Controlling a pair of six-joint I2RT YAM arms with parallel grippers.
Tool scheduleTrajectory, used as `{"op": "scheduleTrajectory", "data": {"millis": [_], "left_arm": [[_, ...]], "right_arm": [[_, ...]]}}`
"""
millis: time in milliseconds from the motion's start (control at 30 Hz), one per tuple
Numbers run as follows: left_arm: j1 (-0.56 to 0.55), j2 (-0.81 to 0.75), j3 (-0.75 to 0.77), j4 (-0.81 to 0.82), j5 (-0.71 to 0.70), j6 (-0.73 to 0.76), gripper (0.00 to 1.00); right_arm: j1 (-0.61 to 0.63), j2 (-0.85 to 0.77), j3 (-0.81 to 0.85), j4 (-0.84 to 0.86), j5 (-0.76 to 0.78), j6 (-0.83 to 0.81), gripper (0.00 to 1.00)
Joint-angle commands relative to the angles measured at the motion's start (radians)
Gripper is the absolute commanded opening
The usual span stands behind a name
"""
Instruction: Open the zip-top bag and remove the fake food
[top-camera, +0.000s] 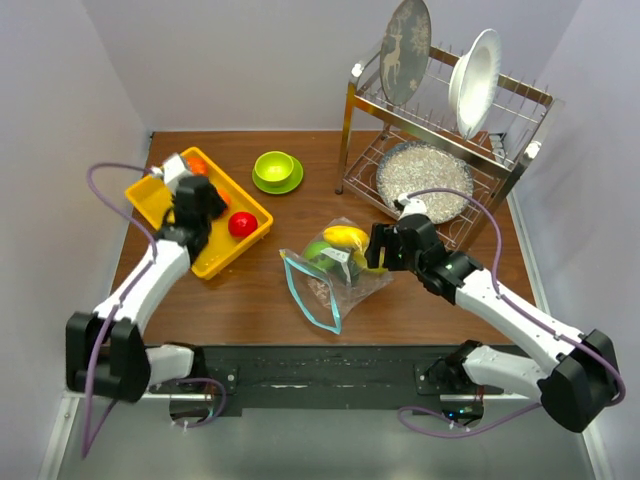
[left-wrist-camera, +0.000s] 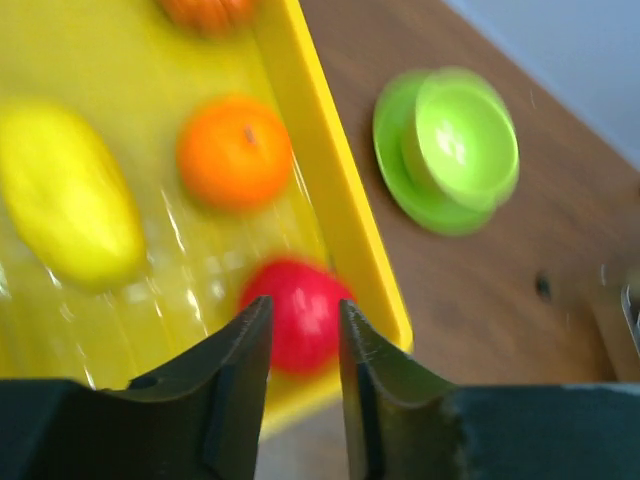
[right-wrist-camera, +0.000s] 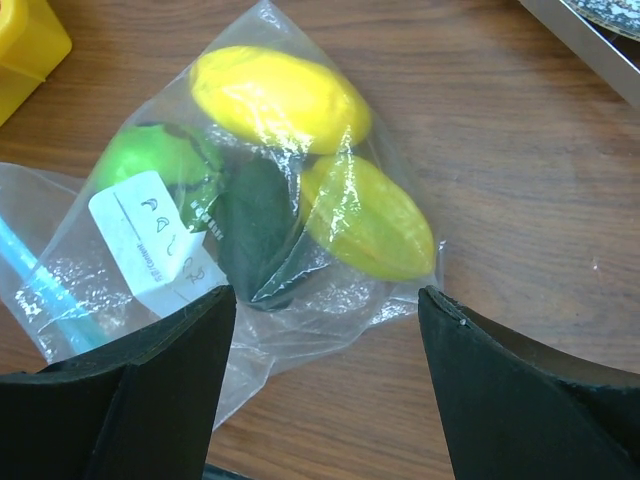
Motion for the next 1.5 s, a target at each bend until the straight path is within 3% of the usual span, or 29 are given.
{"op": "scheduleTrajectory", "data": {"millis": [0,100,267,467,700,900,1100,1233,1467], "left_arm": [[-0.17,-0.16,-0.268,0.055,0.048,-0.149,0.35],[-0.326,-0.249,-0.397,0.136,0.058,-0.215,0.31],[-0.575,-0.312,-0.438,0.128,-0.018,-0.295,0.29],[-0.696,-0.271,-0.462,0.24,-0.006,-0.324,0.28],[-0.735,-0.106,-0.461,0.441,0.02,-0.346,0.36],[-0.733,0.01,-0.456,0.636,-0.003,-0.237,0.55],[-0.733,0.127,-0.381,0.636,-0.053,-0.137,0.59],[-0.735,0.177,-0.378,0.697,-0.06,-0.088,0.67],[-0.733,0.249,-0.341,0.724,-0.046,-0.069,0.75]], "right_arm": [[0.002,0.03,0.056,0.016,0.045,0.023,0.77],[0.001,0.082,0.077,0.052,0.048,0.019,0.76],[0.004,0.181,0.151,0.075,0.03,0.017,0.73],[0.044,0.278,0.251,0.099,0.053,0.02,0.63],[0.128,0.5,0.476,0.035,0.134,0.003,0.56],[0.157,0.668,0.62,-0.019,0.158,-0.009,0.44],[0.165,0.812,0.731,-0.118,0.172,-0.023,0.31],[0.165,0.824,0.711,-0.146,0.163,-0.017,0.25],[0.174,0.777,0.627,-0.131,0.113,-0.001,0.22]]}}
